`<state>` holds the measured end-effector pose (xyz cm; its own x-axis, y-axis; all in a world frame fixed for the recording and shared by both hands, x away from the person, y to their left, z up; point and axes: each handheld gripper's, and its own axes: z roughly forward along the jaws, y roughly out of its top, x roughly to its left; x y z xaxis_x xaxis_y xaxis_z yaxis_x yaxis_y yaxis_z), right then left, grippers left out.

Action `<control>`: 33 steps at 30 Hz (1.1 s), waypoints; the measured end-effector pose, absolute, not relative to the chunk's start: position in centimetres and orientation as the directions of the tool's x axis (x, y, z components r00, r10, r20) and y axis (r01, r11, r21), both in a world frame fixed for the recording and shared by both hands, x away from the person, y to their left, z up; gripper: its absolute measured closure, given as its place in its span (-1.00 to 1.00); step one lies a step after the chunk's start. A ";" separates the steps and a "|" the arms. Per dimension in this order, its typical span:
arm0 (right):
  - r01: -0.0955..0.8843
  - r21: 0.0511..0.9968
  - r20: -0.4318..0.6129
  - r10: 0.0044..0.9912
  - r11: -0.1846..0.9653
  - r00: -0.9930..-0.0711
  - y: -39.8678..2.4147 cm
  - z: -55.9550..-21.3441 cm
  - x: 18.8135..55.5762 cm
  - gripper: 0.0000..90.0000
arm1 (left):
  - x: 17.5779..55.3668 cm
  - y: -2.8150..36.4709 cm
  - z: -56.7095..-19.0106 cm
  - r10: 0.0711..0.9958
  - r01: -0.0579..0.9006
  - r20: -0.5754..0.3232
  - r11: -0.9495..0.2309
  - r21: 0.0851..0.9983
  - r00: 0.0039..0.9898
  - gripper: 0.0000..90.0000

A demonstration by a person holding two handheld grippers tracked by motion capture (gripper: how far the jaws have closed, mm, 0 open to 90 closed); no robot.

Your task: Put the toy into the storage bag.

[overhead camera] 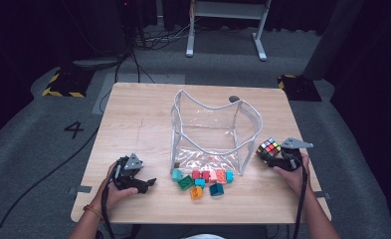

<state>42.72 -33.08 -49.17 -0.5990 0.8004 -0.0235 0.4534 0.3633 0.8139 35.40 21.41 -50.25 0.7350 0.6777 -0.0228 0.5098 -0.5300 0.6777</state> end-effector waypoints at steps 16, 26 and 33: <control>0.339 0.861 -0.045 0.721 0.378 -0.691 -31.2 -42.6 41.9 -0.25 | 35.3 21.4 -50.3 0.679 0.517 -0.036 -0.523 0.678 0.733 -0.69; 0.281 0.904 -0.049 0.729 0.323 -0.683 -32.0 -38.5 43.0 -0.25 | 35.3 21.4 -50.3 0.679 0.517 -0.036 -0.522 0.678 0.733 -0.69; 0.221 0.907 -0.110 0.707 0.359 -0.698 -31.3 -34.3 44.0 -0.25 | 35.3 21.4 -50.3 0.680 0.520 -0.037 -0.522 0.676 0.732 -0.69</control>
